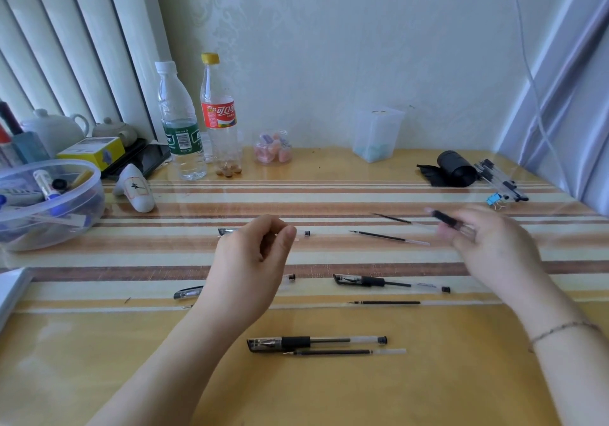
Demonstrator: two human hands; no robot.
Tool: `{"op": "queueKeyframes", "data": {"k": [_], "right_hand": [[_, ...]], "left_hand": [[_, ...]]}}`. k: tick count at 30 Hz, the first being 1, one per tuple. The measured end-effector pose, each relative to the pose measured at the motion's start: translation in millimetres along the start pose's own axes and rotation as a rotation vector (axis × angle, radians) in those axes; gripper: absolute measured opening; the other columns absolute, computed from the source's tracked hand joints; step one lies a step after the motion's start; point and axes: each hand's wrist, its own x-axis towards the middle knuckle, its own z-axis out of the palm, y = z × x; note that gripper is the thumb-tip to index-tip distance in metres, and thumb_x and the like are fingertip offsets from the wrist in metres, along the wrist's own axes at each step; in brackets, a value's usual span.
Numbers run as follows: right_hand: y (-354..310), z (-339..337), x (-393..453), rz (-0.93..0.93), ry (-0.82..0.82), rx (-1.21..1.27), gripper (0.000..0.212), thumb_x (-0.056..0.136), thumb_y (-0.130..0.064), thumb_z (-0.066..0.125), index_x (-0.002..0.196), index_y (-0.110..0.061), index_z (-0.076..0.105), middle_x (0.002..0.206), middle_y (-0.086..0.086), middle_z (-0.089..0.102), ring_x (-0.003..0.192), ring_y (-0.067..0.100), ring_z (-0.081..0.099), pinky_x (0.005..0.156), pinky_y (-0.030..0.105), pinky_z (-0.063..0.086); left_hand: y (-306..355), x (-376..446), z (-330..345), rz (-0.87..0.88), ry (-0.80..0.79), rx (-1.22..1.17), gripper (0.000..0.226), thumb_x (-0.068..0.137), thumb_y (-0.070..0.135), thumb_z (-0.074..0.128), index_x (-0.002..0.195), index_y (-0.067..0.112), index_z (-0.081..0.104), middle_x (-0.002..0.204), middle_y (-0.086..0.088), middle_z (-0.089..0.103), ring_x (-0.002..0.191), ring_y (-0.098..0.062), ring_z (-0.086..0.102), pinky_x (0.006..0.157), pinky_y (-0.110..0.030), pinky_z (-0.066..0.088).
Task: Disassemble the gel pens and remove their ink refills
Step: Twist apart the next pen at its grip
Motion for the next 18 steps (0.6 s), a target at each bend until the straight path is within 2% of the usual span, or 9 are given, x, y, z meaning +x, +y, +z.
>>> {"op": "queueKeyframes", "data": {"k": [2, 6, 8, 12, 14, 18], "right_hand": [[19, 7, 5, 0.163, -0.002, -0.064, 0.013, 0.089, -0.044, 0.059, 0.09, -0.034, 0.068, 0.095, -0.011, 0.062, 0.069, 0.015, 0.057, 0.057, 0.038, 0.054], [25, 21, 7, 0.295, -0.044, -0.161, 0.017, 0.086, -0.049, 0.062, 0.077, -0.035, 0.064, 0.072, -0.009, 0.063, 0.063, 0.02, 0.058, 0.056, 0.038, 0.056], [25, 23, 8, 0.29, -0.053, -0.189, 0.016, 0.086, -0.049, 0.062, 0.077, -0.036, 0.063, 0.072, -0.01, 0.063, 0.064, 0.019, 0.059, 0.057, 0.037, 0.056], [16, 22, 7, 0.165, -0.076, -0.039, 0.004, 0.087, -0.044, 0.063, 0.089, -0.042, 0.065, 0.102, -0.019, 0.057, 0.084, 0.015, 0.058, 0.061, 0.032, 0.053], [8, 23, 5, 0.104, -0.154, -0.041, 0.003, 0.087, -0.047, 0.062, 0.087, -0.046, 0.064, 0.106, -0.027, 0.05, 0.09, 0.012, 0.056, 0.061, 0.03, 0.05], [5, 23, 6, 0.09, -0.174, -0.122, 0.013, 0.087, -0.052, 0.059, 0.076, -0.044, 0.061, 0.106, -0.028, 0.053, 0.083, 0.011, 0.057, 0.056, 0.027, 0.046]], "left_hand": [[-1, 0, 1, 0.013, -0.015, 0.037, 0.019, 0.094, 0.03, 0.055, 0.076, 0.025, 0.059, 0.048, 0.009, 0.044, 0.046, -0.006, 0.042, 0.046, -0.015, 0.034], [-2, -3, 3, 0.048, -0.08, 0.091, 0.018, 0.093, 0.031, 0.056, 0.077, 0.025, 0.06, 0.048, 0.008, 0.046, 0.047, -0.008, 0.043, 0.046, -0.015, 0.033], [-3, -3, 3, 0.055, -0.097, 0.119, 0.017, 0.093, 0.032, 0.056, 0.078, 0.026, 0.059, 0.05, 0.006, 0.046, 0.049, -0.009, 0.043, 0.048, -0.02, 0.035], [-3, -3, 3, 0.051, -0.118, 0.145, 0.015, 0.093, 0.034, 0.054, 0.079, 0.028, 0.059, 0.053, 0.006, 0.048, 0.051, -0.008, 0.044, 0.049, -0.02, 0.034], [-3, -4, 3, 0.052, -0.129, 0.15, 0.014, 0.093, 0.034, 0.054, 0.08, 0.029, 0.059, 0.055, 0.005, 0.05, 0.051, -0.008, 0.044, 0.049, -0.022, 0.036], [-2, -5, 2, 0.068, -0.151, 0.159, 0.014, 0.093, 0.035, 0.053, 0.082, 0.028, 0.059, 0.058, 0.005, 0.055, 0.053, -0.008, 0.048, 0.052, -0.029, 0.044]]}}
